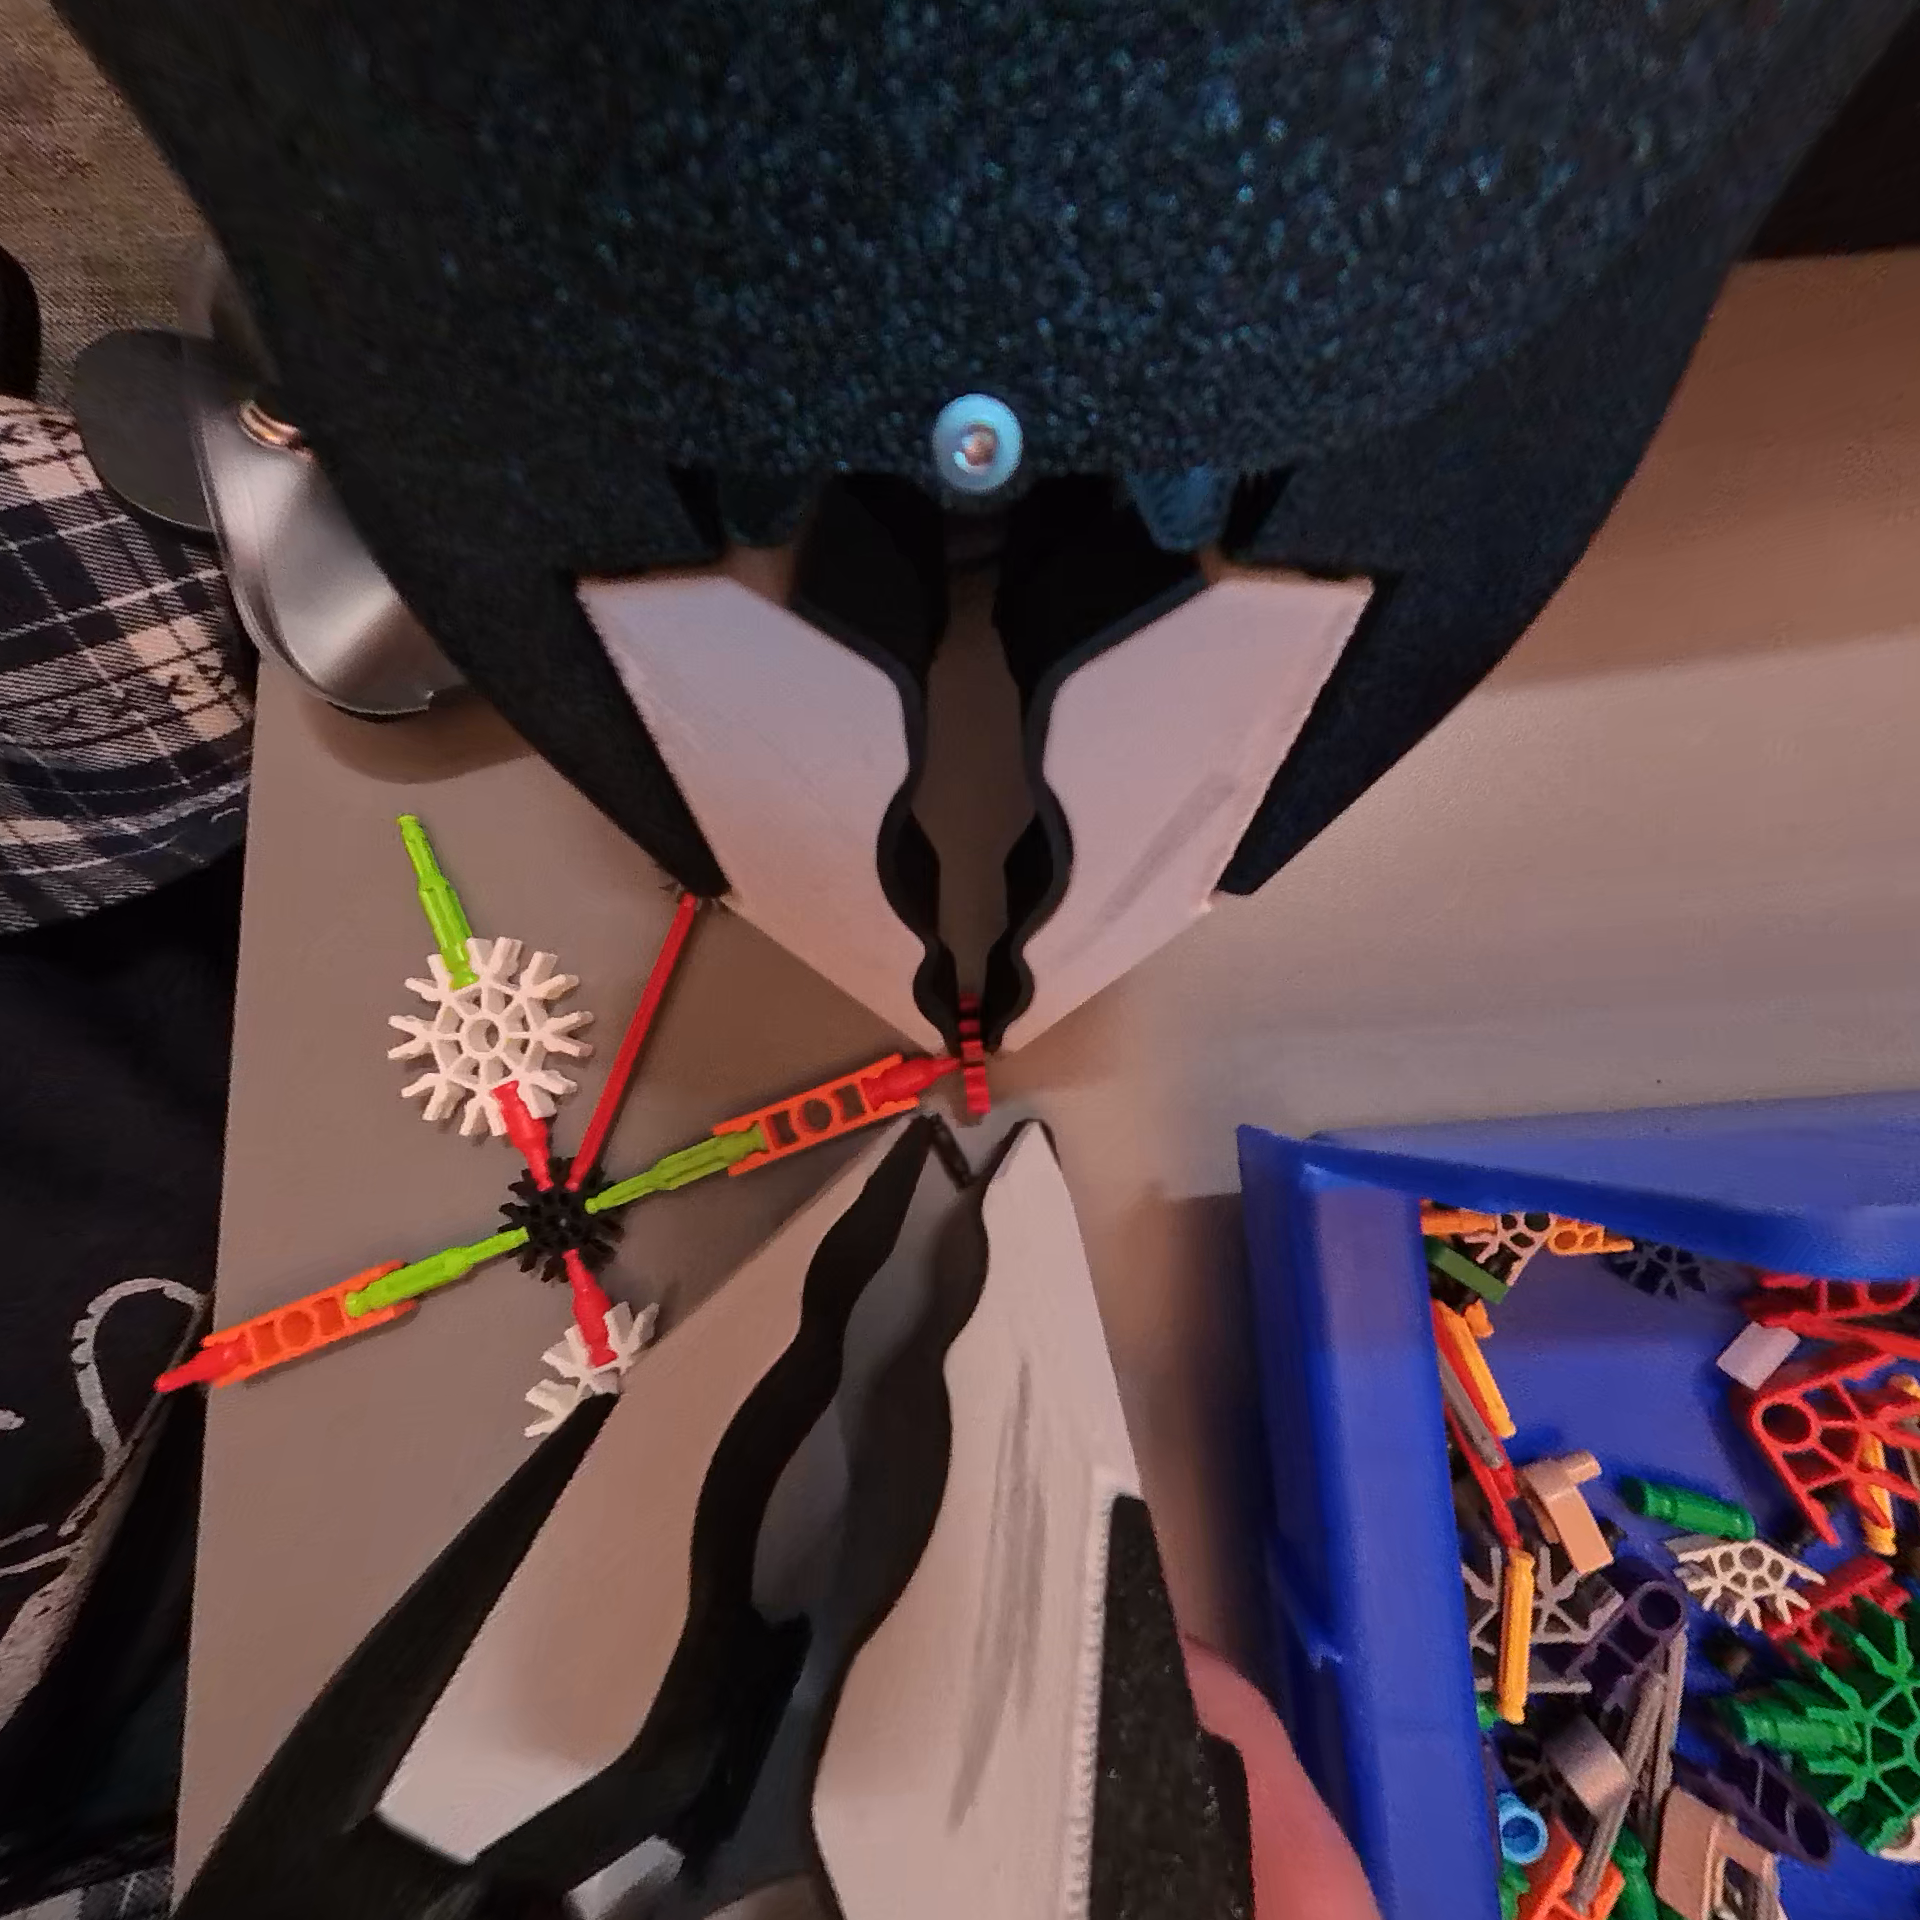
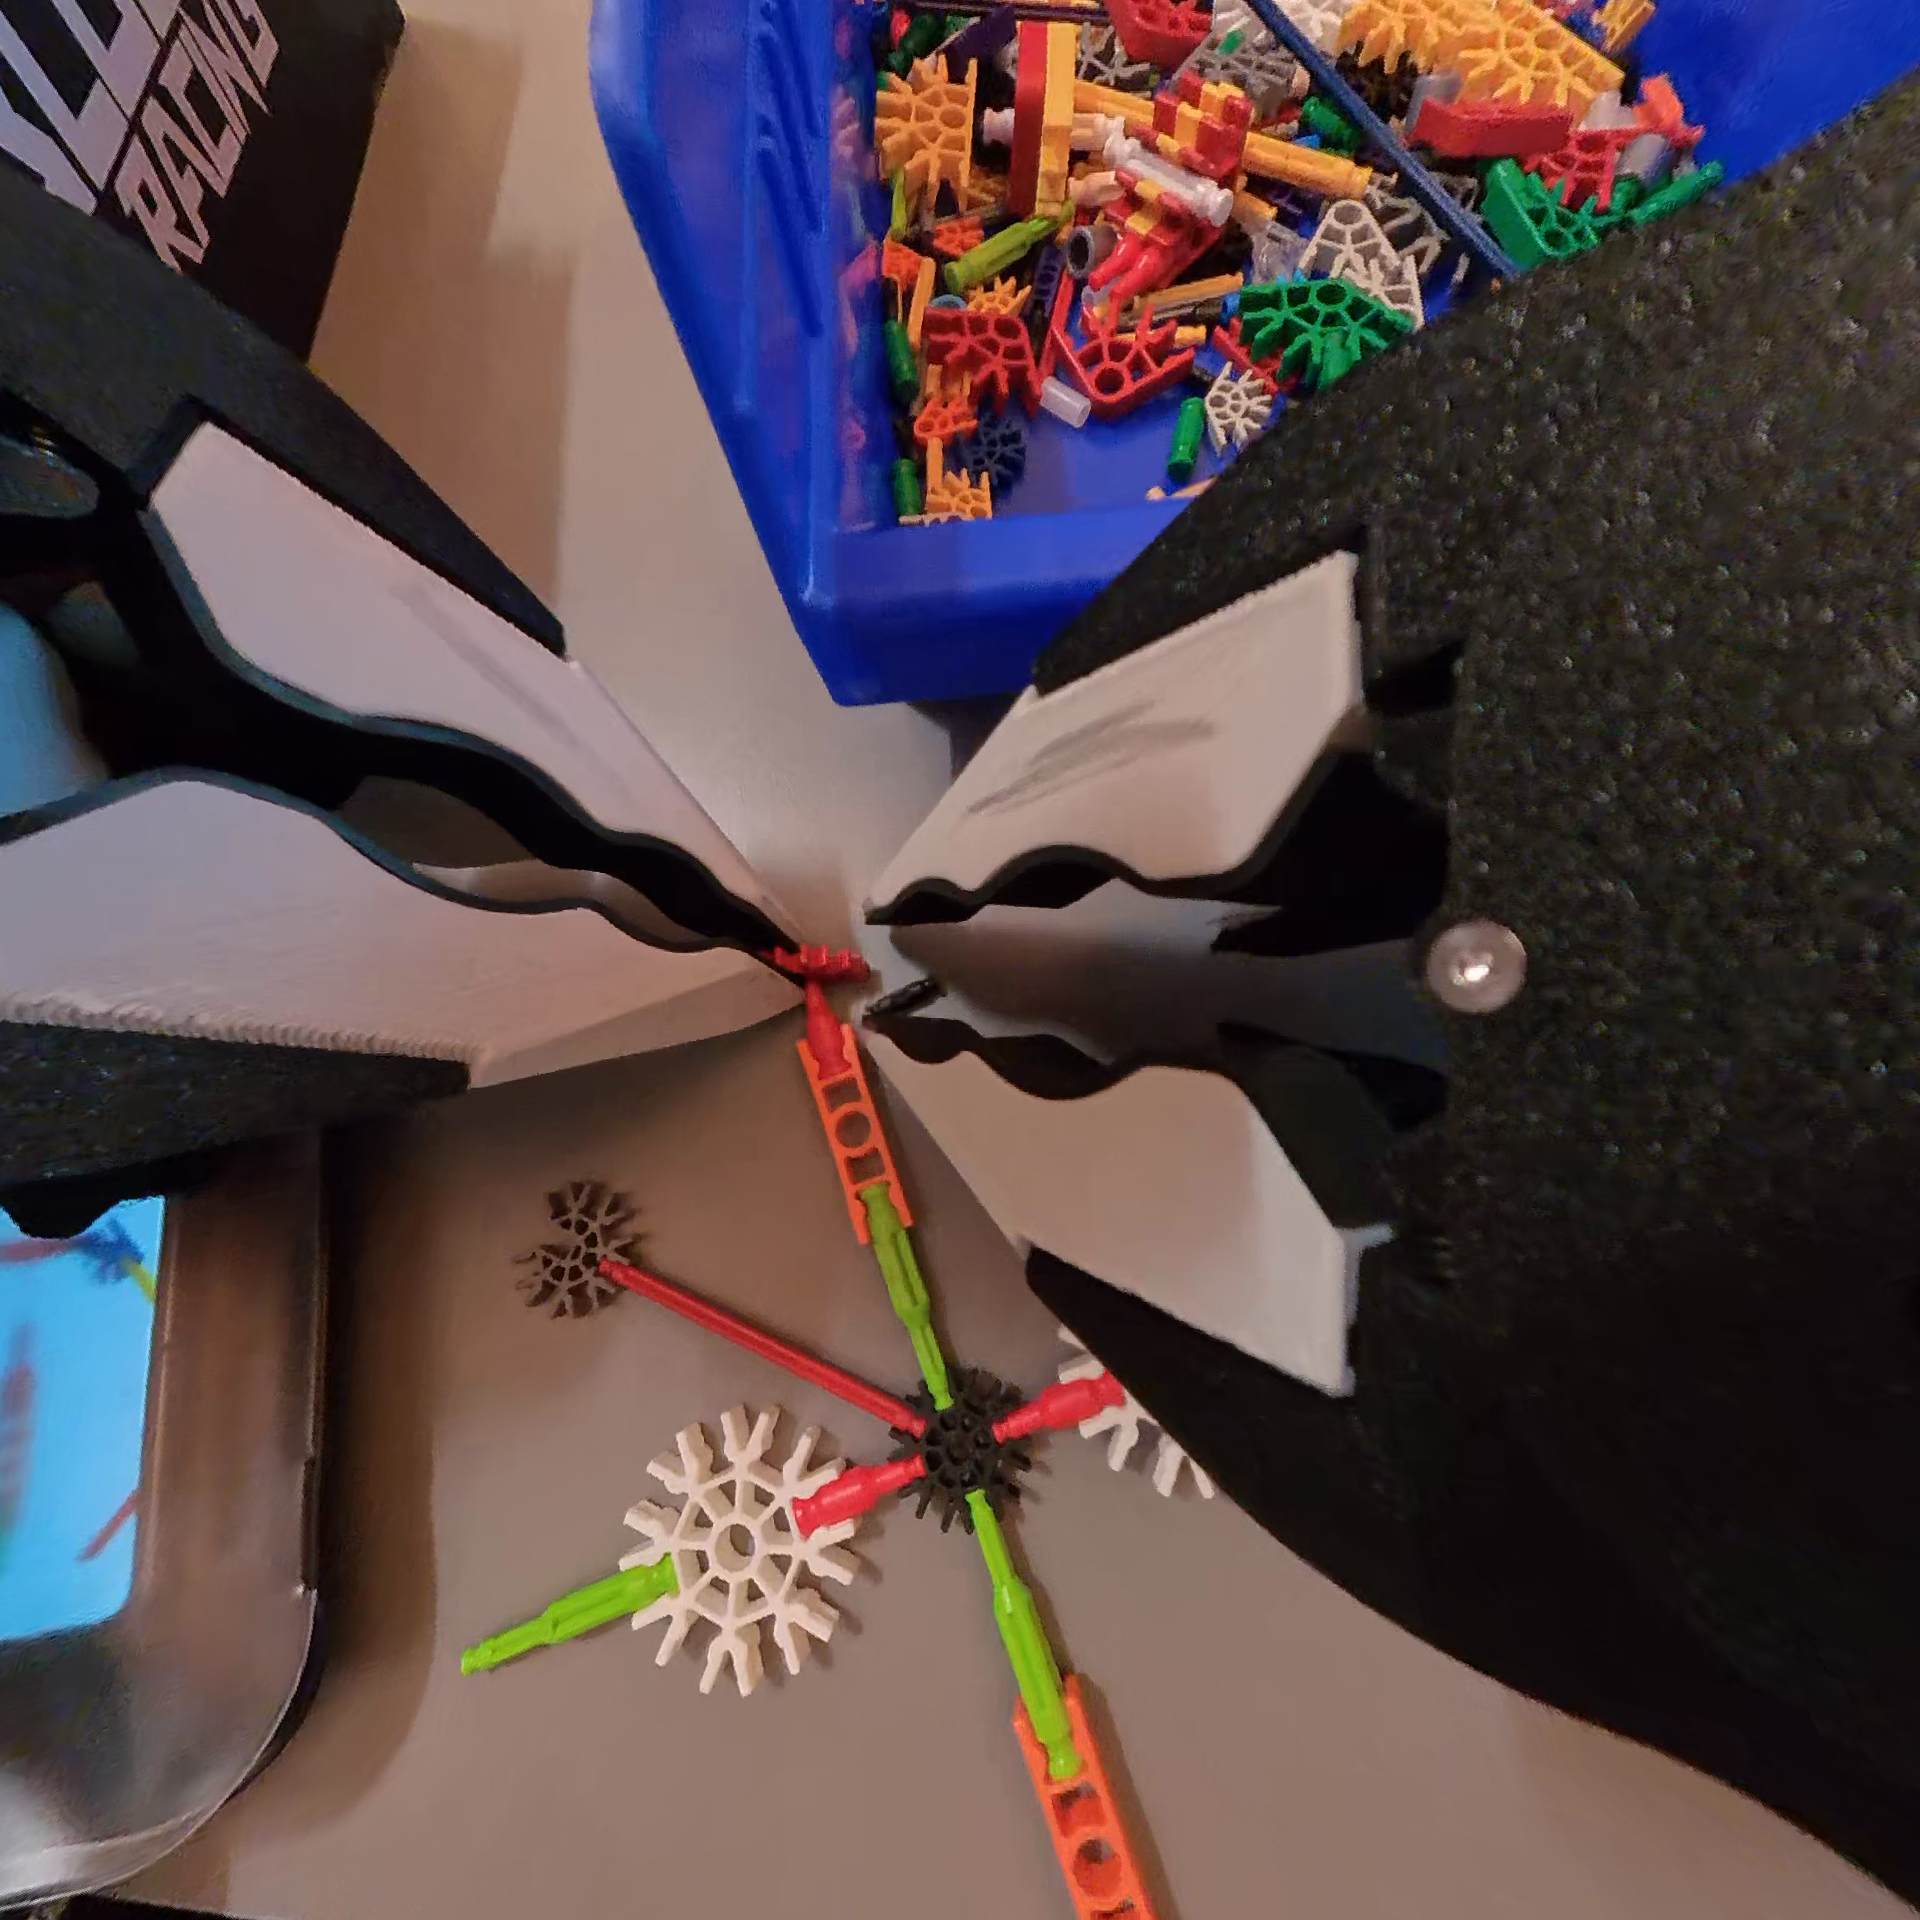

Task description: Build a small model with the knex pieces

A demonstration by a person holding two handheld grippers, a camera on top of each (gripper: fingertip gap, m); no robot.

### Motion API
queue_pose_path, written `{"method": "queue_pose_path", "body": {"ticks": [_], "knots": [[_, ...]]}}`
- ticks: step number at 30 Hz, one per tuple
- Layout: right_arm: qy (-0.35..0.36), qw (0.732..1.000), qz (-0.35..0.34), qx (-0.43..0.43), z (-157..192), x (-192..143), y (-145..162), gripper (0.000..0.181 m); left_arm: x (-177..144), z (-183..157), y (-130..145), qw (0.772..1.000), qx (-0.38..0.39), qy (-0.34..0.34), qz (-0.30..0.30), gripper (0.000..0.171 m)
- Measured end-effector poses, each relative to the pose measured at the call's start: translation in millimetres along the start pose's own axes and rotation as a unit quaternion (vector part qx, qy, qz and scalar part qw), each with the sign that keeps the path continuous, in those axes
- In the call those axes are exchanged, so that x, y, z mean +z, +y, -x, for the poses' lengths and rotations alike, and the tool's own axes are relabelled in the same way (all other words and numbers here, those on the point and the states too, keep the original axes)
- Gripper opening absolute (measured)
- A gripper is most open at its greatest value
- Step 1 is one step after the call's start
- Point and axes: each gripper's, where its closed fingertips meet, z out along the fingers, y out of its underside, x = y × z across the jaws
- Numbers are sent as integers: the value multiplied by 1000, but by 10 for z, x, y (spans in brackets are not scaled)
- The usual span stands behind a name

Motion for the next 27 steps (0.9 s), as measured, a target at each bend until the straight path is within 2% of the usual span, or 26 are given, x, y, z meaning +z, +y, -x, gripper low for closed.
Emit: {"method": "queue_pose_path", "body": {"ticks": [1, 6, 10, 27], "knots": [[0, 1000, 1, -1, -1, 2, 7, 15, 1, 1, -2, 1000, -3, 0, -1, 3], [-2, 1000, -3, 9, -13, -31, 20, 13, 6, 6, -9, 1000, -6, -3, -6, 3], [1, 1000, -3, -2, -6, -26, 28, 0, 8, 7, -13, 1000, -7, -4, -8, 3], [8, 1000, 0, -6, 7, -18, 24, 1, 15, 15, -22, 1000, -12, -8, -9, 3]]}}
